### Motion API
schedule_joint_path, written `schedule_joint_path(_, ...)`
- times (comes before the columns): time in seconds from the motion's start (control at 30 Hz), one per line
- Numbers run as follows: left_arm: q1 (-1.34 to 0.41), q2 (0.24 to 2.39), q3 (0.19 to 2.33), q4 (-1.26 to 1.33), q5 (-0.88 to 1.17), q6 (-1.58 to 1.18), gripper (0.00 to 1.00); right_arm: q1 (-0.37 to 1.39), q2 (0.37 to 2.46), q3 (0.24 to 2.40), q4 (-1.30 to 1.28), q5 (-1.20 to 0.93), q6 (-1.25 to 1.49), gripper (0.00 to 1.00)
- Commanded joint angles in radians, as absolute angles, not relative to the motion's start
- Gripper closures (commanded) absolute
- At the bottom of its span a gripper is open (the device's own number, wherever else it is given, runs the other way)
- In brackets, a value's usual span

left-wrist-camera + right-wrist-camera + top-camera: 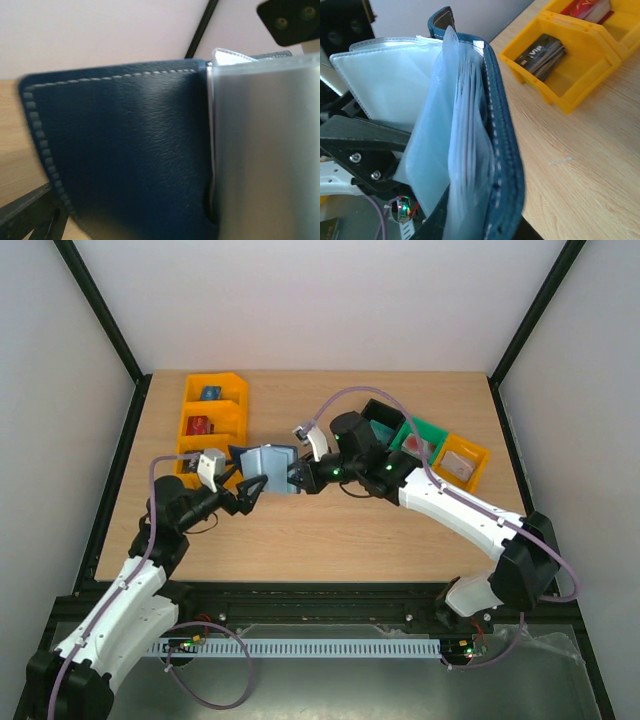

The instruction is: Take the credit cards out of the card holder

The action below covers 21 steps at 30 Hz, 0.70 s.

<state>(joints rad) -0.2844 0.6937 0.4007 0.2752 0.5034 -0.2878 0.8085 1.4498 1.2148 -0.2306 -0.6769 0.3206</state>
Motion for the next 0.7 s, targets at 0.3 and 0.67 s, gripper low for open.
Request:
schedule_joint_path(0.3,-0.341,0.695,0.438,0.3,0.555,-0.241,0.01,0.877,1.492,1.28,-0.192,-0.635,0.289,0.98)
schedule_joint_path(0.67,-0.326,0.681,0.416,0.329,0.597,-0.262,0.65,0.895,1.41,1.207,-0.093,-0.762,0.229,0.98)
